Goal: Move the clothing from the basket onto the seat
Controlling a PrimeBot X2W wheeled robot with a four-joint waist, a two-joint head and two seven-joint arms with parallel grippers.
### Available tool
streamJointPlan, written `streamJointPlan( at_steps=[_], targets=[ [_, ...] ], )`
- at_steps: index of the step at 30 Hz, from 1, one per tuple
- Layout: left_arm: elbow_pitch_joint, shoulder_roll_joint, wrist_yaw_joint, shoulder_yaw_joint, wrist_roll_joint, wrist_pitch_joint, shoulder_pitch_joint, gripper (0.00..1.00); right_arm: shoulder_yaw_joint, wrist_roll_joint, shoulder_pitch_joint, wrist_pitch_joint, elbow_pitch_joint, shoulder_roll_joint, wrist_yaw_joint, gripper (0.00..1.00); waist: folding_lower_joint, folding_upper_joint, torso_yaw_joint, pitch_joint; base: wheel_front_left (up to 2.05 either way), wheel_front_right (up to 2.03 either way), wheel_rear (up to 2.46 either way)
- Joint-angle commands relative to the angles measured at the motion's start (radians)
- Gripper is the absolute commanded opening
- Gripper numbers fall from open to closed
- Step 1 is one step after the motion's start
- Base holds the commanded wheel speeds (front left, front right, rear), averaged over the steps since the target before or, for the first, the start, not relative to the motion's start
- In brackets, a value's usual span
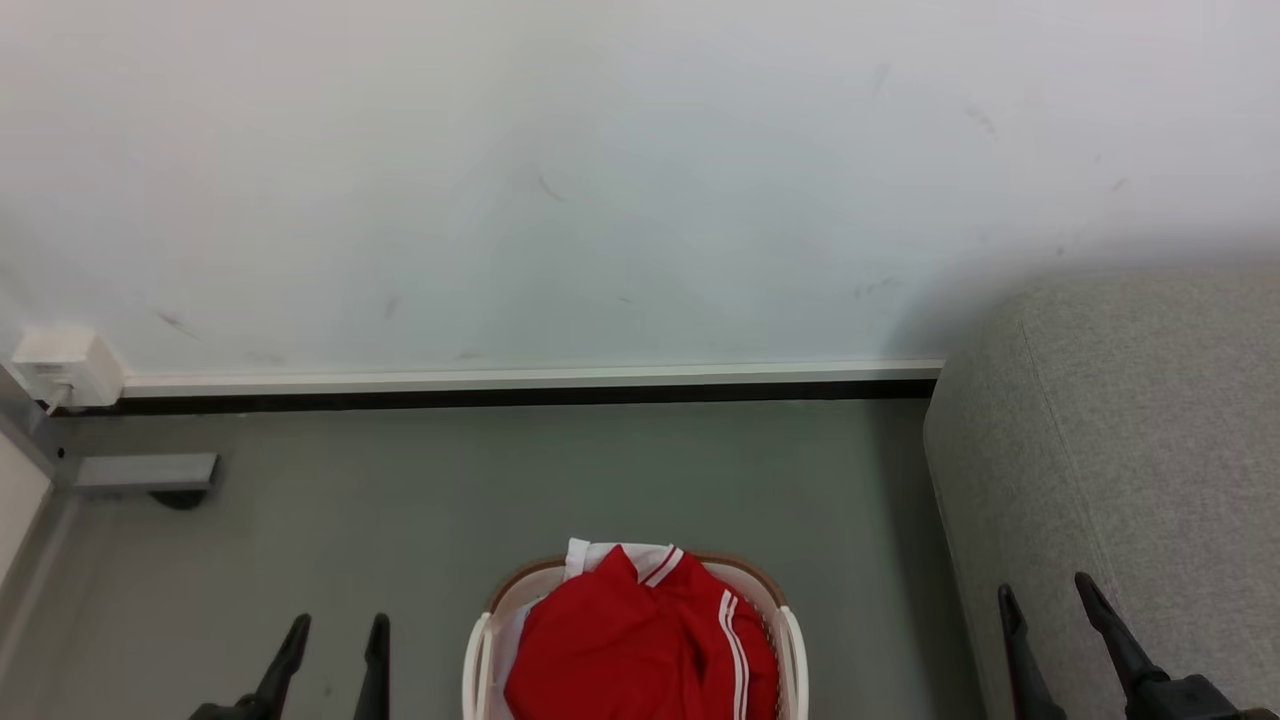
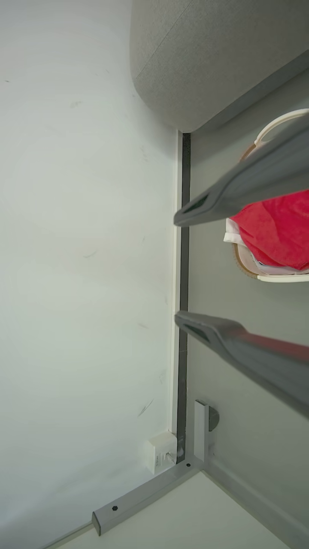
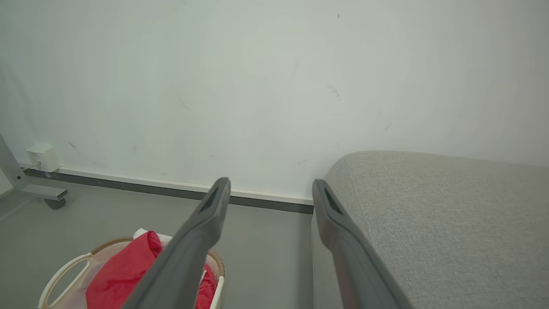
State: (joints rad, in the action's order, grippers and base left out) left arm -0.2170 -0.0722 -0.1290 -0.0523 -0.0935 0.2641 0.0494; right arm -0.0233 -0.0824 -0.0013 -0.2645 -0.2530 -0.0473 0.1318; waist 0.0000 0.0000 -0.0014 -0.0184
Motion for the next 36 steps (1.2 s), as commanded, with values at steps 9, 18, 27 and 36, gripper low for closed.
streamJointPlan(
  at_steps=[9, 18, 27, 36],
  targets=[
    [-0.021, -0.030, -0.001, 0.048, -0.024, 0.001, -0.061, 1.00, -0.003, -0.001, -0.050, 0.000, 0.035, -0.006, -0.002, 1.00, 0.0000, 0.0000, -0.039, -0.083, 0.00, 0.00, 0.00],
    [-0.158, -0.084, -0.001, 0.174, -0.033, 0.001, -0.237, 1.00, -0.014, -0.006, -0.142, 0.000, 0.089, -0.005, -0.002, 1.00, 0.0000, 0.0000, -0.094, -0.240, 0.00, 0.00, 0.00],
    [-0.407, -0.139, -0.001, 0.364, -0.062, -0.027, -0.482, 1.00, -0.038, -0.021, -0.245, 0.000, 0.148, -0.004, -0.002, 1.00, 0.0000, 0.0000, -0.151, -0.419, 0.00, 0.00, 0.00],
    [-0.588, -0.224, -0.001, 0.513, -0.089, -0.094, -0.694, 1.00, -0.062, -0.033, -0.322, 0.000, 0.216, -0.004, -0.002, 1.00, 0.0000, 0.0000, -0.201, -0.588, 0.00, 0.00, 0.00]
  ],
)
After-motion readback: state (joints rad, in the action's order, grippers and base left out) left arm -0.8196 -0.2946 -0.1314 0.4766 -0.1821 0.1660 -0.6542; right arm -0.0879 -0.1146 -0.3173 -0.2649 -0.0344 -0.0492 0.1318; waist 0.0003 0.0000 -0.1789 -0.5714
